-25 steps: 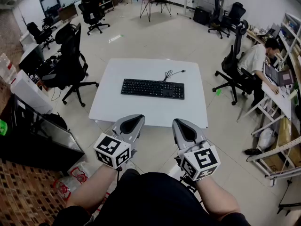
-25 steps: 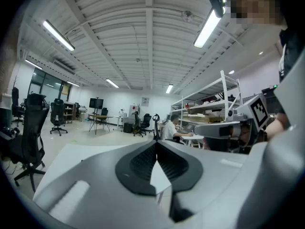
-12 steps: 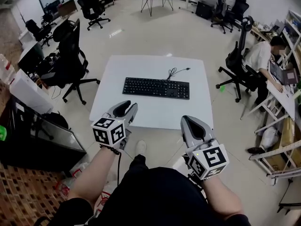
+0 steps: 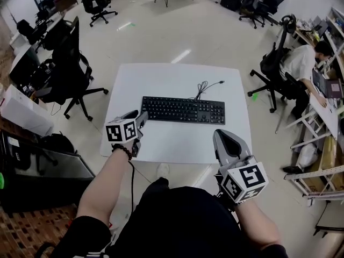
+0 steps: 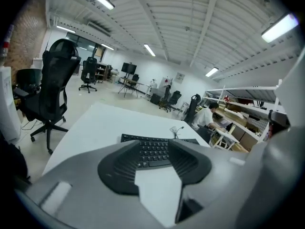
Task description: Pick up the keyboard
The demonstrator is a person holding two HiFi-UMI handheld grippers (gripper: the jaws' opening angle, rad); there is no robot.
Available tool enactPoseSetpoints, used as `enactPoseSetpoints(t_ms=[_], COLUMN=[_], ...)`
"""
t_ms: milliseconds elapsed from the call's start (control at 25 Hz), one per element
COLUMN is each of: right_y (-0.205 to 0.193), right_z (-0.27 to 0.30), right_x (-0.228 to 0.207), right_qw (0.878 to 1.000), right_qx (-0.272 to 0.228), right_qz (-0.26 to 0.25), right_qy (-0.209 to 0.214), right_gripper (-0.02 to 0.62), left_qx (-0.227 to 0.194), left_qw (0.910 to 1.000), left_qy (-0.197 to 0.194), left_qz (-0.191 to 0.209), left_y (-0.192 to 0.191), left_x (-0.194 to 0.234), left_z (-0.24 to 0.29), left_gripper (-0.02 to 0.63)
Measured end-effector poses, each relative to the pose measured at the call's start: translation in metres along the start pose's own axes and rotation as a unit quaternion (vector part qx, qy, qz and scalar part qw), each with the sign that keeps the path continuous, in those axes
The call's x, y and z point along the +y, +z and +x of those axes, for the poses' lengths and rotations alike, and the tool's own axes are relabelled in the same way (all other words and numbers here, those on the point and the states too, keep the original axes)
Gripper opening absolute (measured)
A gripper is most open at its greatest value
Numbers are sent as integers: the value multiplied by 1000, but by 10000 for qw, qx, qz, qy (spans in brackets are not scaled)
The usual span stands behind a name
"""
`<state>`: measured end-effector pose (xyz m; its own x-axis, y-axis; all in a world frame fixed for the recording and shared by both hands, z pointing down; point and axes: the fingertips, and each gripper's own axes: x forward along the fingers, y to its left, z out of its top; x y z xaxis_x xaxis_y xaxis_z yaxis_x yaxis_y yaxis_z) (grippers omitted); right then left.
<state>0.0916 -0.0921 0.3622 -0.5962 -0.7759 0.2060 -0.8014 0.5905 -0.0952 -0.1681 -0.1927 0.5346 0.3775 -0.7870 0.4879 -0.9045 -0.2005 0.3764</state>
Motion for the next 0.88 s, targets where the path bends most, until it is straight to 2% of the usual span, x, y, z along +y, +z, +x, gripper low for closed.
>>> enactPoseSetpoints(t_ms=[160,360,640,880], right_y=[-3,-6,-15,-26], right_z=[44,89,122,131], right_x=[-8,-16,-26,-36], right_qw=[9996,9983,9959,9928], right_qx=[223,419,613,743], right_qz=[143,280,438,730], right_qy=[-132,-288,-493,-594], right_gripper=[2,2,2,2], left_qx=[612,1277,1646,1792], left_qw=[9977,9897,9795,9747], left_qy=[43,-89,-576,-686], left_qz=[-272,-634,-1011,-1146], left_y=[-10,-33,-48,-48], left_x=[52,94,100,96], left_z=[49,94,123,124], left_gripper=[163,163,163,153])
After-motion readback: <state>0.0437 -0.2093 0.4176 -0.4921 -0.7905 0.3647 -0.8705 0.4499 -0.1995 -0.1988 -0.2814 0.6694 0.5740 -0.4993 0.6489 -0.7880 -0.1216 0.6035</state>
